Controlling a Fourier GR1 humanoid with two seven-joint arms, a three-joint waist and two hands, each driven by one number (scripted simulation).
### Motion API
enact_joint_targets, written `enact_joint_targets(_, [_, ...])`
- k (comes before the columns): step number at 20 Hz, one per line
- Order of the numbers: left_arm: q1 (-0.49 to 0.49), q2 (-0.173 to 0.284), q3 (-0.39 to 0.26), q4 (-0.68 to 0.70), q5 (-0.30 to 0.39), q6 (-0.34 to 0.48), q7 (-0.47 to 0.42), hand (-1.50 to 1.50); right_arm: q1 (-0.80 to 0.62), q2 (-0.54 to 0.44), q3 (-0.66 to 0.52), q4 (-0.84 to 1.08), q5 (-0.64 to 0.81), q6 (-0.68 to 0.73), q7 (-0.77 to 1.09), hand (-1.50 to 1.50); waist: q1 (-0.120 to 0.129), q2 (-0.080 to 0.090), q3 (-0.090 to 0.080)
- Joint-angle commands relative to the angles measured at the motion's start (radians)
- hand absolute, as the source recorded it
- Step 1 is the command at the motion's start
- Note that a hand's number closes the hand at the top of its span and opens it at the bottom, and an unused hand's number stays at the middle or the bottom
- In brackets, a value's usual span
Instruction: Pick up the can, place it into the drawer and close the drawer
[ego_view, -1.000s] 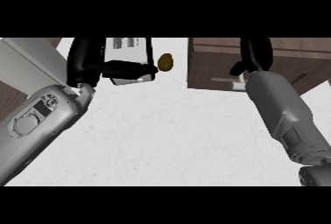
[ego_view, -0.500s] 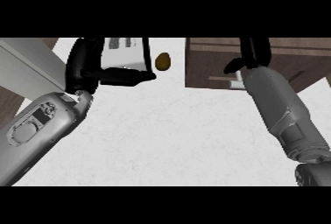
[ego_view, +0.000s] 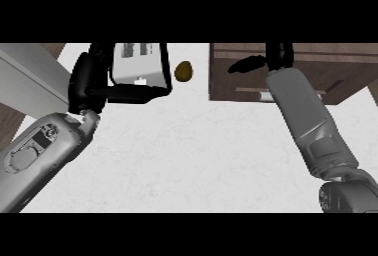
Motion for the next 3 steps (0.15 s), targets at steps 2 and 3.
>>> enact_joint_targets(2, [0.020,0.033,0.031,-0.036,-0.006,-0.009,0.032,-1.50,-0.035,0.011,-0.090,-0.014,-0.124,0.050,-0.046,-1.50,0.006,-0.010,-0.004])
enact_joint_targets(3, [0.048,0.004,0.030,-0.034,-0.014,-0.005,-0.006,-1.50,-0.046,0.037,-0.091,-0.012,-0.129,0.028,-0.032,-1.50,0.001,-0.010,-0.005])
